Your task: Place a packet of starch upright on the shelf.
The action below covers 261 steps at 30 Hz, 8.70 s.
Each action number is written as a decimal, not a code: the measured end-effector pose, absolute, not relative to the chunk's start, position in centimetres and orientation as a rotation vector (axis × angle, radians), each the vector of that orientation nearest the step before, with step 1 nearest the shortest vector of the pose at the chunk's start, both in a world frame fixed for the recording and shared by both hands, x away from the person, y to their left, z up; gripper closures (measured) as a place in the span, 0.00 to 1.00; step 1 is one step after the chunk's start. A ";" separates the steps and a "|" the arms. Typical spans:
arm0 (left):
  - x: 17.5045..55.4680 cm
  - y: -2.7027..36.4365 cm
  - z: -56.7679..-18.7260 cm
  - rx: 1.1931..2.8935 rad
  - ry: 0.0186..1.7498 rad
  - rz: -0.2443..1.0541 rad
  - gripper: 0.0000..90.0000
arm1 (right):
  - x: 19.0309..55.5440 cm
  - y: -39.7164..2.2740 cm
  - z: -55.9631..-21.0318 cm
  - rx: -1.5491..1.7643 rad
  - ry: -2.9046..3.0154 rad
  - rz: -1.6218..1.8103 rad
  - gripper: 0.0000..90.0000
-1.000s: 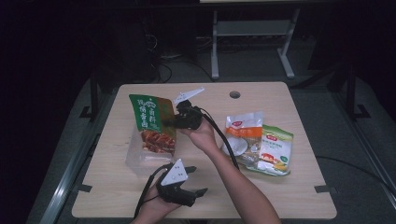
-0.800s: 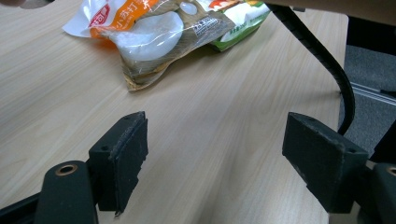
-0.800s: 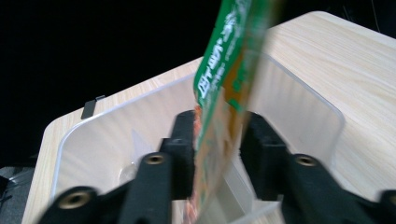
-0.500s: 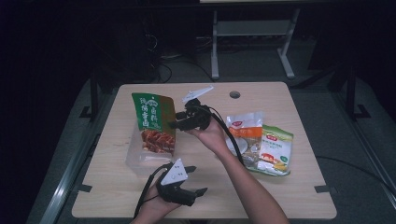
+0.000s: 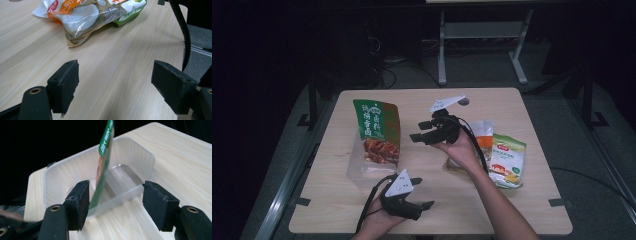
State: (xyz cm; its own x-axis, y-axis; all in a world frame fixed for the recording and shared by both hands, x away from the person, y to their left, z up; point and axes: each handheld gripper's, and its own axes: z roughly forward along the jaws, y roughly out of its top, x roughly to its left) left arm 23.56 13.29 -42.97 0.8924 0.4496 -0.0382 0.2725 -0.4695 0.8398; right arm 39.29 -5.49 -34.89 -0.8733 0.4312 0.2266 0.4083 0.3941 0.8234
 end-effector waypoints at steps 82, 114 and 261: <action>25.3 10.7 -43.7 2.085 0.556 0.165 0.25 | 40.4 -23.9 -44.0 1.476 2.517 1.271 0.88; 33.0 6.2 -45.1 2.030 0.779 0.085 0.42 | 33.4 -21.6 -38.9 0.838 2.584 1.438 1.00; 23.5 12.8 -43.4 2.059 0.606 0.261 0.42 | 48.3 4.3 -40.0 0.692 2.684 1.584 0.99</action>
